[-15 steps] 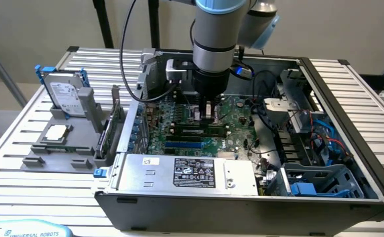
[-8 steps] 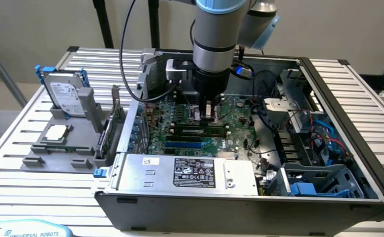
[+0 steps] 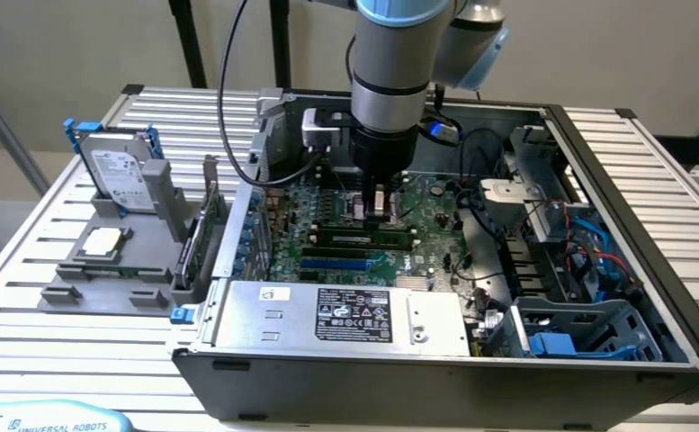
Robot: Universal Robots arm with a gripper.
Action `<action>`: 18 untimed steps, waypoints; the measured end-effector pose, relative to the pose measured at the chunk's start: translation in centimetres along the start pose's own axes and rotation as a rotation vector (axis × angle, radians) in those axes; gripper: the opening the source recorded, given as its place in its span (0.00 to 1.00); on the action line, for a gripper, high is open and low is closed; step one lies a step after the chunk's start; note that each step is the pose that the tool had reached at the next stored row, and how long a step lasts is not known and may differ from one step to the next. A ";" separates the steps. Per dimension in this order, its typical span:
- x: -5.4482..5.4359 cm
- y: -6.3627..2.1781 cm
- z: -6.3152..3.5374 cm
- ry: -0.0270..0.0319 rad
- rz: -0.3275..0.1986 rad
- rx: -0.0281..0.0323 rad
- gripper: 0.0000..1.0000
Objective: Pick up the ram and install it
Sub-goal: 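Press down the ram until it locks into place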
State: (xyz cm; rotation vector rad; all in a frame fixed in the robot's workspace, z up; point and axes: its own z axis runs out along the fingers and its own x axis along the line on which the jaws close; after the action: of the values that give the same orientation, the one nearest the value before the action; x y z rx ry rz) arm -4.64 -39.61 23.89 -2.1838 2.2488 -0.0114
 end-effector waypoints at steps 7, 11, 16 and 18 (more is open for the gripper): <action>-0.2 0.01 0.51 0.0004 0.001 -0.0081 0.11; -0.2 0.02 0.88 0.0015 0.002 -0.0118 0.11; -0.2 0.03 1.47 0.0016 0.002 -0.0139 0.11; -0.2 0.02 1.27 0.0014 0.002 -0.0153 0.11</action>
State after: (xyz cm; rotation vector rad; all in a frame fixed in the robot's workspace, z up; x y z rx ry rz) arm -4.64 -39.39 22.62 -2.1894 2.2597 0.0043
